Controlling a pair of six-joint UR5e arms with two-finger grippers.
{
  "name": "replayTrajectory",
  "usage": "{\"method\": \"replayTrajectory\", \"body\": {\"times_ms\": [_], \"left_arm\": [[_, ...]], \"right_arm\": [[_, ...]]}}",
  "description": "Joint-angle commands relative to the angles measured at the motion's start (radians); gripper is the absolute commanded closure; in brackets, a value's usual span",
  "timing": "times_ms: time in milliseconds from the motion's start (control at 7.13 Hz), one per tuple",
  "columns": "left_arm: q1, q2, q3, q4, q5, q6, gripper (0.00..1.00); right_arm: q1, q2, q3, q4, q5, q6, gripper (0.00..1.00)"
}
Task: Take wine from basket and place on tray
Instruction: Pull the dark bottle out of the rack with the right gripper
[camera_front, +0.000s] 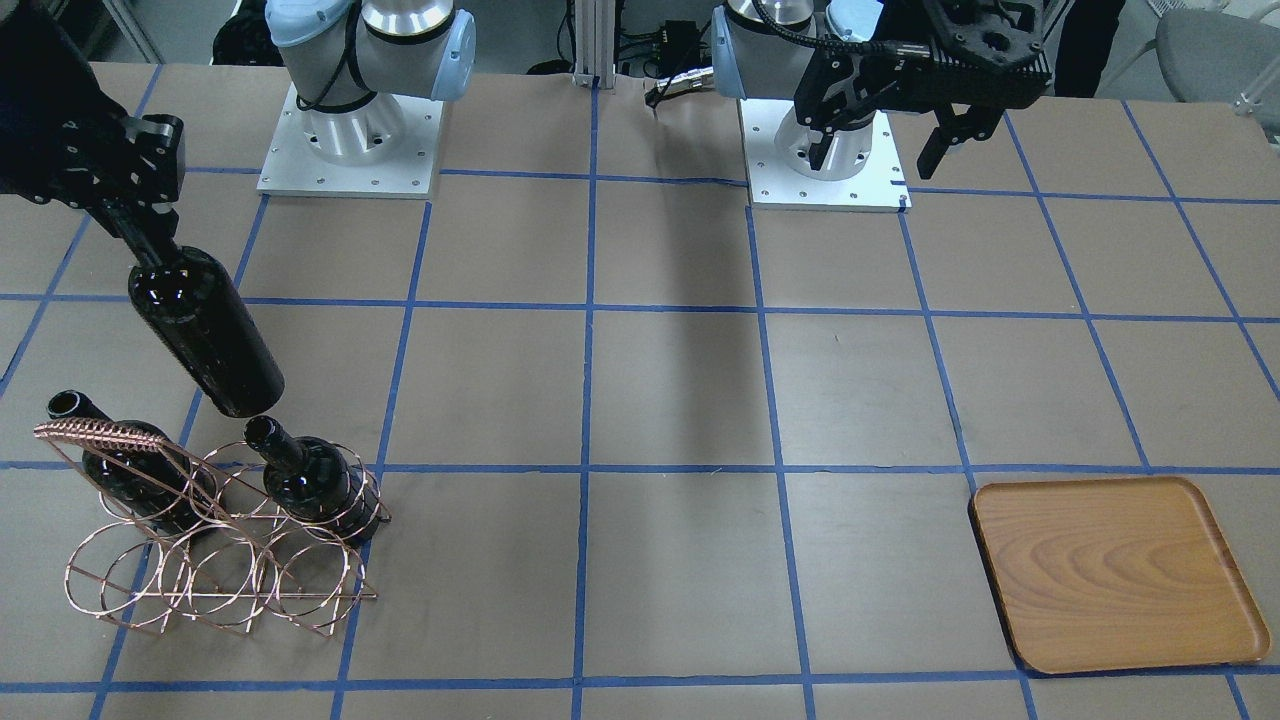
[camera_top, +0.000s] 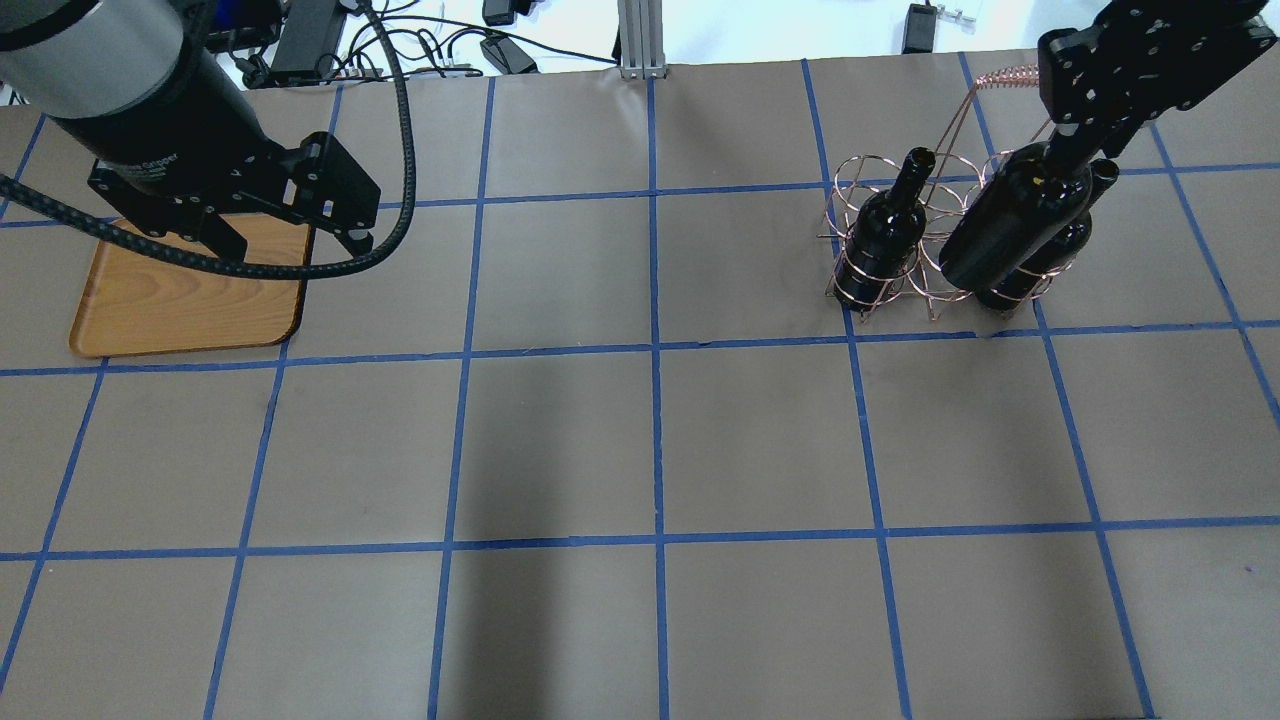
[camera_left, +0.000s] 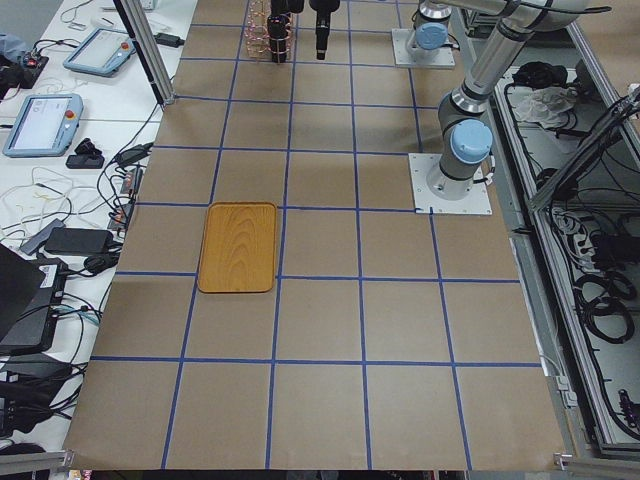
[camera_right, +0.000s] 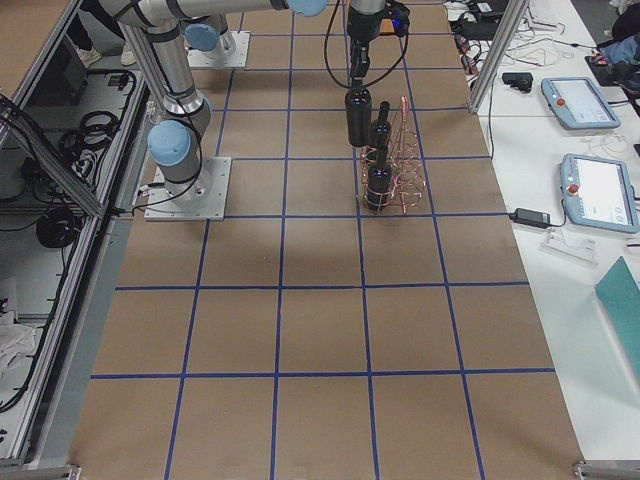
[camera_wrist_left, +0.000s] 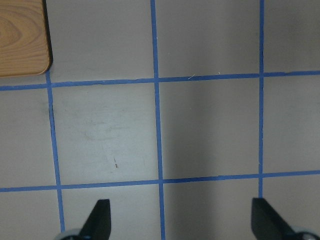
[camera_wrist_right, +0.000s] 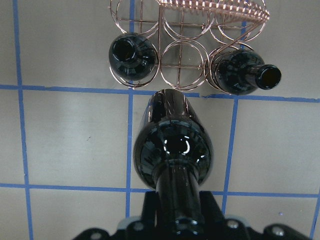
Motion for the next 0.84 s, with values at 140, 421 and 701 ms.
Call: {"method": "replayTrajectory", "body": {"times_ms": [140, 421, 701], "left_arm": [[0.002, 0.003, 0.0, 0.0, 0.001, 0.004, 0.0], [0.014, 0.003, 0.002, -0.014, -0.008, -0.003, 0.0], [0.014, 0.008, 0.002, -0.017, -0.001, 0.002, 0.0]], "right_arm": [[0.127, -0.001, 0.001, 0.015, 0.016, 0.153, 1.0], [0.226, 0.03, 0.007, -0.032, 0.051, 0.276, 1.0], [0.418, 0.105, 0.009, -0.149, 0.05, 0.481, 1.0]]}}
